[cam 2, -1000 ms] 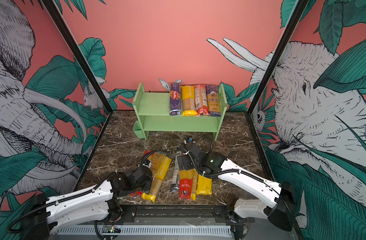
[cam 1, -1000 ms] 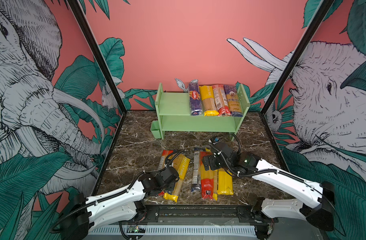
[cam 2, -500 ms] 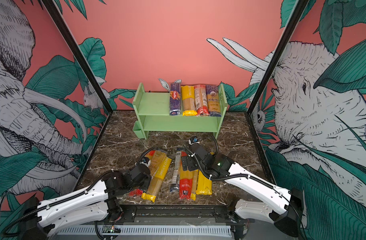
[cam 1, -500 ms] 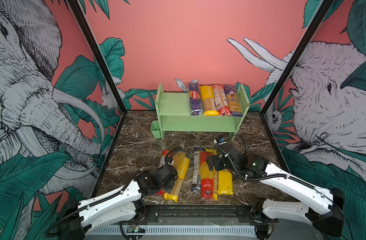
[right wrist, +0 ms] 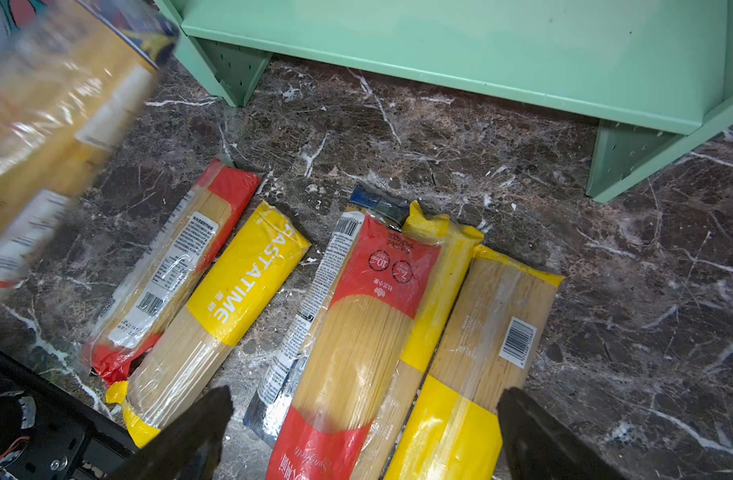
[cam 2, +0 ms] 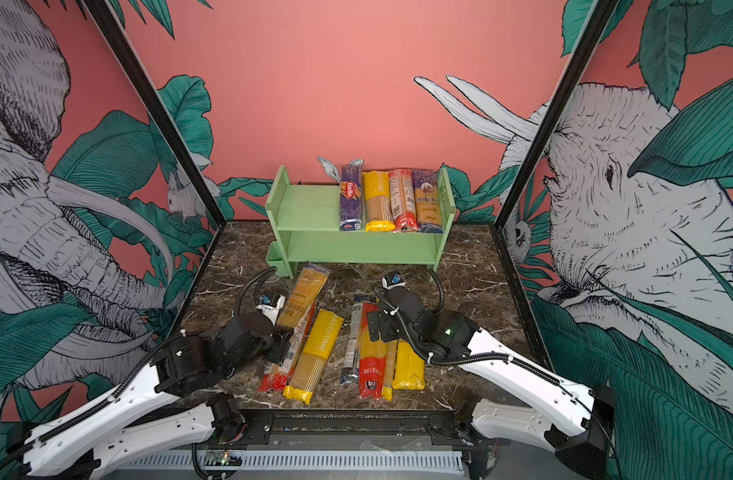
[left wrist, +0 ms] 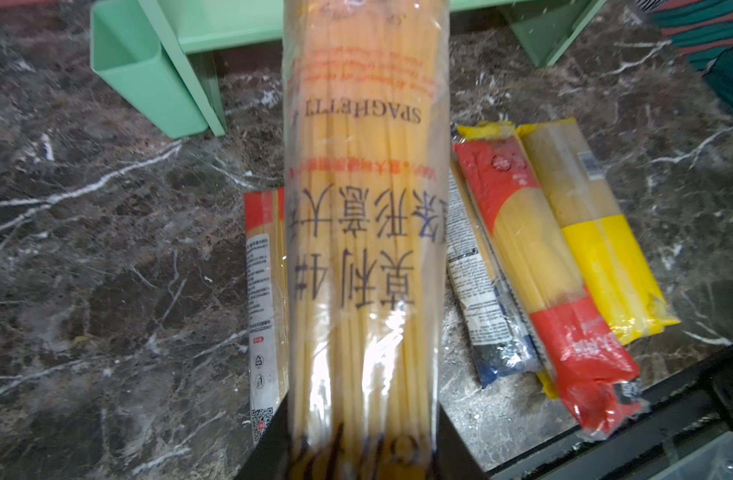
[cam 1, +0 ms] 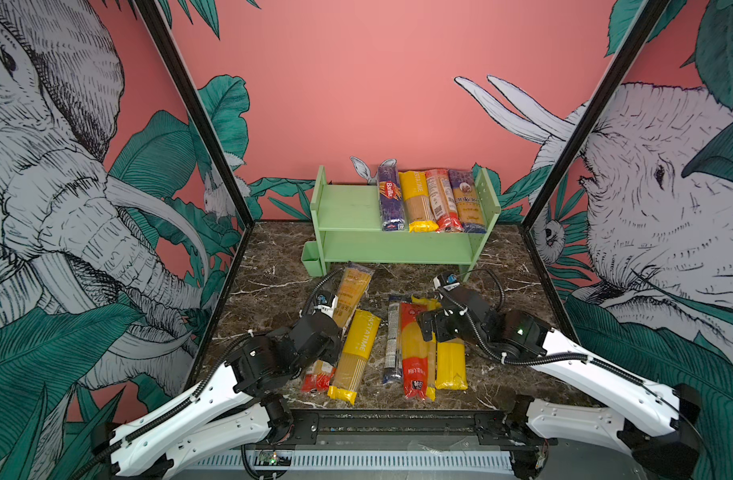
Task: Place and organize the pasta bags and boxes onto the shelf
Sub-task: 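Lift the Molto Pasta pack with the left gripper and carry it to the shelf, then lower the Molto Pasta pack upright beside the Barilla pack on the shelf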
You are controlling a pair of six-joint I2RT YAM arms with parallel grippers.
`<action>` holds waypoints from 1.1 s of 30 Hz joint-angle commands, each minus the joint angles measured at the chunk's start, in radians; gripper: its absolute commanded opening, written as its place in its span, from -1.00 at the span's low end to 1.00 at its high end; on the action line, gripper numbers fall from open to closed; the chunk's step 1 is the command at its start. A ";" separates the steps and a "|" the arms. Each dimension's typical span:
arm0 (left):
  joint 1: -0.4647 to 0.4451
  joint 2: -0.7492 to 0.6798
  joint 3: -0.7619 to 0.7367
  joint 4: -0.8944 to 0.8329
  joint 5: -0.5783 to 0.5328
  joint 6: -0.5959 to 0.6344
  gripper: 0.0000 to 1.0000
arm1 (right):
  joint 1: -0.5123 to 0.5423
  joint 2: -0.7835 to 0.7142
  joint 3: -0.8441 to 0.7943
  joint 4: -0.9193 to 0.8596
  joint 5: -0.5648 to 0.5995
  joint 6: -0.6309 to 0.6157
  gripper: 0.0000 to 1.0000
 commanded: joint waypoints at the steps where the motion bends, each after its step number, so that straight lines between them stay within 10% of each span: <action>1: -0.003 0.007 0.162 0.027 -0.103 0.040 -1.00 | -0.007 -0.043 0.037 -0.010 0.031 -0.021 0.98; 11: 0.029 0.384 0.693 -0.087 -0.300 0.219 -1.00 | -0.046 -0.100 0.052 -0.026 0.039 -0.066 0.98; 22: 0.381 0.921 1.242 0.010 -0.035 0.235 -1.00 | -0.119 -0.114 0.094 -0.044 0.009 -0.112 0.98; 29: 0.421 1.276 1.714 -0.099 0.001 0.214 -1.00 | -0.206 -0.130 0.093 -0.069 -0.016 -0.143 0.98; 33: 0.447 1.305 1.704 -0.055 0.024 0.176 -1.00 | -0.259 -0.136 0.078 -0.069 -0.046 -0.156 0.99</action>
